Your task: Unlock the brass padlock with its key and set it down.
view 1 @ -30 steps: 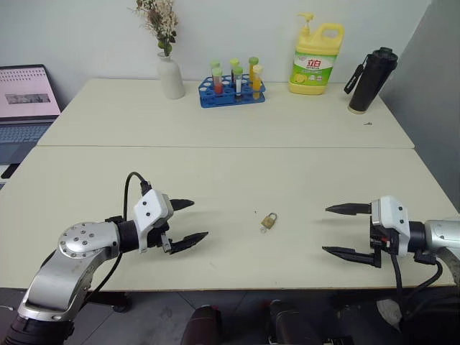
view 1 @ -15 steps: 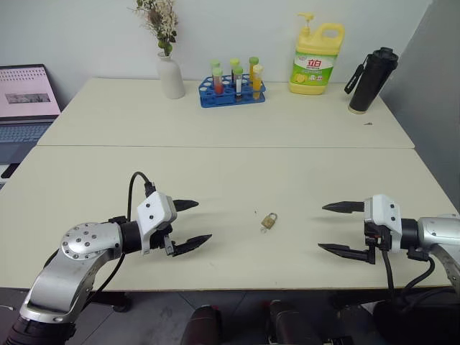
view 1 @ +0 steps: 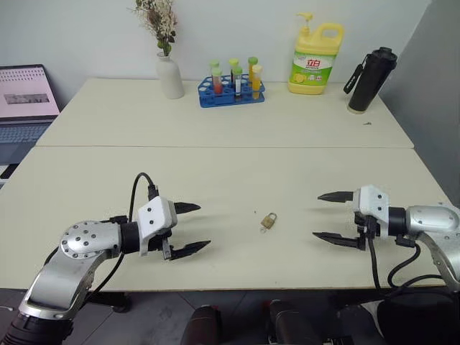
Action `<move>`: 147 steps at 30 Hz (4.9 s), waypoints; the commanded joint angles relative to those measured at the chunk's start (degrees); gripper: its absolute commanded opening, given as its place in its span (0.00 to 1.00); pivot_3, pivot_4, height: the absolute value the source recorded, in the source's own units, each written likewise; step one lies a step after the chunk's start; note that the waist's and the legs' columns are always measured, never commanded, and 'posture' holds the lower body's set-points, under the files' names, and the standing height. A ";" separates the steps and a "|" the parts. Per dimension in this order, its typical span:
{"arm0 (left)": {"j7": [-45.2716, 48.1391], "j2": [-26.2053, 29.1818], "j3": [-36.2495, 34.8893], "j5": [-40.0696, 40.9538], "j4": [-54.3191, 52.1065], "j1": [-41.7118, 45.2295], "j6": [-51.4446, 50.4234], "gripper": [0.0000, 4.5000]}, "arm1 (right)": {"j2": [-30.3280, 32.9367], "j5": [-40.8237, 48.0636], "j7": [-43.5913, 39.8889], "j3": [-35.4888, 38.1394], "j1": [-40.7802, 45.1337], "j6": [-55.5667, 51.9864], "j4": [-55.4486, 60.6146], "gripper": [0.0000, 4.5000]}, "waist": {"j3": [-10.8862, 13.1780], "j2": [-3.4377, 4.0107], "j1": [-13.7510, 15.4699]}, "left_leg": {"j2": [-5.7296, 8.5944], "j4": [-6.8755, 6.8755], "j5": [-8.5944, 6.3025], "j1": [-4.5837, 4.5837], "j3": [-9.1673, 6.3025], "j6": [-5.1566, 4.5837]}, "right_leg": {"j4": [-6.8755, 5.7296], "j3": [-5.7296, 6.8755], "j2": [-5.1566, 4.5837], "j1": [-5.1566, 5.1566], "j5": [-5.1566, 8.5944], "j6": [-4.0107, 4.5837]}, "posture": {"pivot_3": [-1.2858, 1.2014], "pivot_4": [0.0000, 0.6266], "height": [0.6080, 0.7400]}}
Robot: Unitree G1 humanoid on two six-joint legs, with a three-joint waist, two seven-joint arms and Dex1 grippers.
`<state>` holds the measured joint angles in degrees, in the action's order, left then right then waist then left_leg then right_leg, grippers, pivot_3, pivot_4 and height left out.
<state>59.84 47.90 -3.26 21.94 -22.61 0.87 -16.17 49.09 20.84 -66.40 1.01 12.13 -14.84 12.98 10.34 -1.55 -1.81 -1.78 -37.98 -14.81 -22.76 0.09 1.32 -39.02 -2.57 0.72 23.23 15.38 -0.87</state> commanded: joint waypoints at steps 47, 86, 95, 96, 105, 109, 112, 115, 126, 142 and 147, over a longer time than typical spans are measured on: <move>-0.59 2.78 2.50 -6.23 -7.35 -3.70 2.40 1.00 | -23.67 -26.63 -25.77 -38.38 46.55 39.27 -57.29 0.20 | 0.08 0.13 -0.01 | -0.07 0.02 0.00 0.04 -0.03 0.00 | -0.11 0.12 -0.03 0.05 -0.13 0.42 | 0.52 0.24 1.00; 1.55 -0.88 6.55 -3.53 -1.05 4.73 2.23 1.00 | -12.53 -17.27 1.03 -14.78 21.28 -16.12 -10.24 0.97 | 0.08 0.13 0.07 | 0.03 0.01 0.00 -0.09 -0.09 0.00 | -0.03 0.11 0.02 0.06 -0.08 0.30 | 0.52 0.24 1.00; 2.11 -0.80 6.51 -1.55 -0.94 8.02 -0.73 1.00 | -15.37 -15.39 2.35 -14.18 19.86 -8.93 -18.96 0.97 | 0.08 0.13 -0.03 | 0.02 0.01 0.00 -0.08 -0.03 0.00 | -0.03 0.09 0.11 0.07 -0.06 0.26 | 0.52 0.24 1.00; 2.10 -0.79 6.48 -1.49 -0.91 8.13 -0.86 1.00 | -15.44 -15.35 2.23 -14.35 19.80 -8.70 -19.45 0.97 | 0.08 0.13 -0.02 | 0.03 0.02 0.00 -0.08 -0.03 -0.01 | -0.03 0.09 0.11 0.07 -0.07 0.28 | 0.52 0.24 1.00; 2.17 -0.25 6.78 -2.67 -0.96 7.50 0.11 1.00 | -16.98 -15.51 3.09 -15.12 20.00 -7.46 -23.79 0.97 | 0.08 0.13 0.00 | 0.03 0.02 0.00 -0.08 -0.04 0.00 | -0.04 0.08 0.11 0.07 -0.07 0.28 | 0.52 0.24 1.00; 2.21 -0.37 6.80 -2.62 -0.84 7.63 -0.12 1.00 | -17.98 -16.05 4.51 -15.20 19.84 -6.96 -24.99 0.97 | 0.08 0.12 -0.03 | 0.02 0.02 0.00 -0.08 -0.04 0.00 | -0.03 0.09 0.11 0.07 -0.07 0.28 | 0.52 0.24 1.00; 2.19 -0.40 6.87 -2.69 -0.85 7.63 -0.08 1.00 | -18.26 -16.41 5.06 -15.51 19.45 -6.34 -24.85 0.94 | 0.08 0.13 -0.04 | 0.01 0.02 0.00 -0.06 -0.04 0.00 | -0.05 0.08 0.11 0.07 -0.07 0.28 | 0.52 0.24 1.00; 2.16 -0.45 7.01 -2.90 -0.83 7.58 0.07 1.00 | -18.41 -17.37 6.43 -15.91 18.80 -4.71 -24.79 0.76 | 0.08 0.12 -0.03 | 0.02 0.01 0.00 -0.07 -0.04 0.00 | -0.05 0.08 0.11 0.07 -0.07 0.28 | 0.52 0.24 1.00; -0.75 -2.74 5.22 0.90 -1.43 8.49 -5.17 1.00 | -17.03 -21.91 8.93 -17.25 16.58 4.61 -23.20 0.21 | 0.07 0.12 0.00 | 0.03 -0.02 0.00 -0.03 -0.03 -0.01 | -0.05 0.08 0.11 0.02 -0.06 0.17 | 0.52 0.24 1.00; -4.76 -6.72 0.92 14.26 1.38 20.81 -21.51 1.00 | -9.96 -43.07 26.43 -16.34 17.13 35.37 -6.33 0.21 | 0.08 0.12 0.11 | 0.06 -0.02 0.01 -0.09 -0.07 0.01 | -0.04 0.06 0.11 0.06 0.00 0.07 | 0.52 0.24 1.00; -4.62 -7.50 1.73 15.99 3.98 25.68 -23.88 1.00 | -10.33 -45.78 31.48 -15.09 17.58 39.62 -5.10 0.21 | 0.08 0.12 0.11 | 0.08 -0.03 0.01 -0.08 -0.05 0.02 | -0.05 0.06 0.11 0.05 -0.03 0.11 | 0.52 0.24 1.00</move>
<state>55.17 40.87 -0.94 36.47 -18.60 24.52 -39.42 38.58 -24.75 -36.97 -16.46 28.64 23.10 5.54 10.42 -1.43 -1.70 -1.70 -38.01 -14.80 -22.85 0.04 1.34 -39.07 -2.51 0.83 23.29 15.30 -0.66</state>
